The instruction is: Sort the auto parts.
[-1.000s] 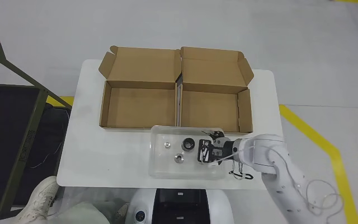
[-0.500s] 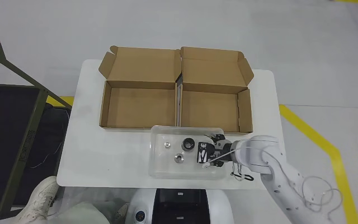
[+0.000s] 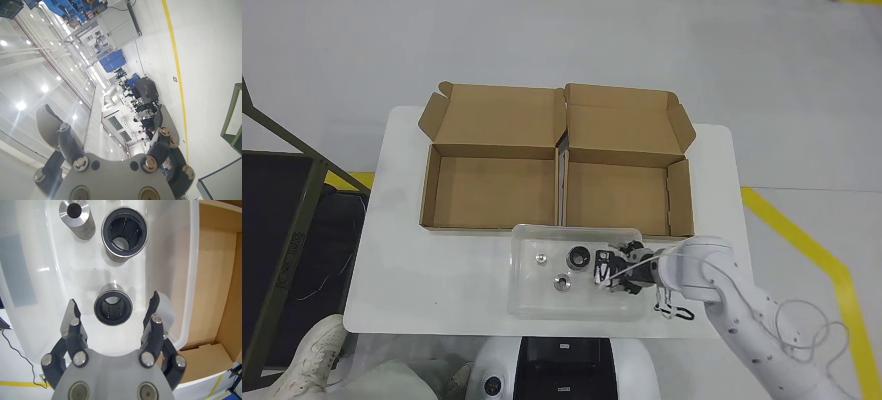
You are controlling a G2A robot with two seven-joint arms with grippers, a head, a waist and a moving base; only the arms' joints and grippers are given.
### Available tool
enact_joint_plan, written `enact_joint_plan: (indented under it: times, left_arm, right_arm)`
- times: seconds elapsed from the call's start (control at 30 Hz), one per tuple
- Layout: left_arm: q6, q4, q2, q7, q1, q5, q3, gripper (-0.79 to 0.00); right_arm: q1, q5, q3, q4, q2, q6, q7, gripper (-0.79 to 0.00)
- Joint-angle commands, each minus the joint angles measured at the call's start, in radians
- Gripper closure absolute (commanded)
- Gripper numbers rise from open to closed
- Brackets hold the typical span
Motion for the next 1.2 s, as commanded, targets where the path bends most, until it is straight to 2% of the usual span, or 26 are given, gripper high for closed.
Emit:
enact_joint_plan:
  times: [0.0,0.23,0.43,0.53,0.63,0.77,1.17]
  left_arm:
    - [0.000,0.000,0.000,0.000,0.000,0.000,0.000,-0.785]
    - [0.000,0.000,0.000,0.000,0.000,0.000,0.000,-0.785]
    - [0.000,0.000,0.000,0.000,0.000,0.000,0.000,-0.785]
    - [0.000,0.000,0.000,0.000,0.000,0.000,0.000,-0.785]
    - [0.000,0.000,0.000,0.000,0.000,0.000,0.000,-0.785]
    - [0.000,0.000,0.000,0.000,0.000,0.000,0.000,-0.785]
    - [0.000,0.000,0.000,0.000,0.000,0.000,0.000,-0.785]
  right_arm:
    - [0.008,0.006,-0.009,0.006,0.002,0.003,0.003,-0.637]
    - [0.040,0.027,-0.044,0.028,0.012,0.018,0.018,-0.606]
    - [0.065,0.047,-0.072,0.049,0.019,0.026,0.026,-0.542]
    - [0.076,0.059,-0.083,0.055,0.024,0.030,0.030,-0.376]
    - [0.086,0.072,-0.094,0.059,0.030,0.031,0.031,-0.277]
    - [0.098,0.085,-0.107,0.052,0.041,0.032,0.032,0.000]
    - [0.115,0.095,-0.151,-0.082,0.086,0.065,0.065,0.000]
